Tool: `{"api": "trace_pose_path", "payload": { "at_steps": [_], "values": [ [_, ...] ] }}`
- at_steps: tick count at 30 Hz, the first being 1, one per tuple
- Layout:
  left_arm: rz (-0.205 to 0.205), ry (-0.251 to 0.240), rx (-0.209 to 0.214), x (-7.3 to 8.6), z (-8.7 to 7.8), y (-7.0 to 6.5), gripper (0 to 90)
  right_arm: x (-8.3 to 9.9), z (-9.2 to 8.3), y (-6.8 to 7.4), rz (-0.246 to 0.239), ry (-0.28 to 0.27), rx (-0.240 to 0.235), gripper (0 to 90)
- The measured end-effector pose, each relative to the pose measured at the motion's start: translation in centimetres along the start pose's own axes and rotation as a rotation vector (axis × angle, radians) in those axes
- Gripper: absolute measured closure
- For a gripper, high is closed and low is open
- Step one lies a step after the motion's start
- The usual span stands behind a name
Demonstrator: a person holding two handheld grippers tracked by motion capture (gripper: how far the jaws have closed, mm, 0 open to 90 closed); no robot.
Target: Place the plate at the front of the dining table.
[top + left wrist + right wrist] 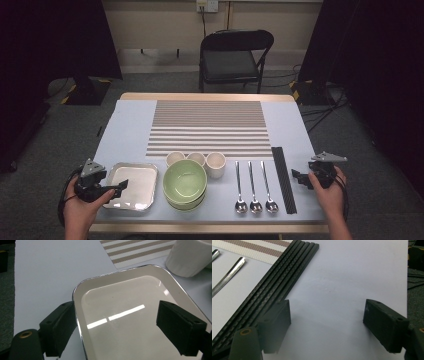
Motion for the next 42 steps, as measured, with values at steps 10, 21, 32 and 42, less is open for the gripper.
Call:
{"api": "trace_pose_path", "payload": {
  "at_steps": [10, 21, 32, 42],
  "values": [
    [-0.071, 0.011, -0.032, 0.0, 0.2, 1.3, 22.6, 0.0, 0.0, 0.0, -0.003, 0.0, 0.002, 21.2],
    [-0.054, 0.018, -0.04, 0.2, 0.1, 2.2, 35.9, 0.0, 0.0, 0.0, -0.001, 0.001, 0.002, 21.1],
    [-0.081, 0.012, -0.054, -0.5, -0.1, 2.9, 38.9, 0.0, 0.0, 0.0, 0.001, 0.001, 0.001, 21.1],
    [-0.146, 0.074, -0.04, -0.3, -0.4, 3.7, 52.7, 0.0, 0.0, 0.0, -0.002, 0.001, 0.002, 21.2]
  ]
}}
Point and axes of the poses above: each handheld gripper's, and its own axes: z roughly forward along the jaws, x roughly out of its underside, y roughly to its left, the point moved 6 cm from there along z, roughly forward along the jaws, and after that the axes turned 9 degrees about -x, right-handed, at the moved point
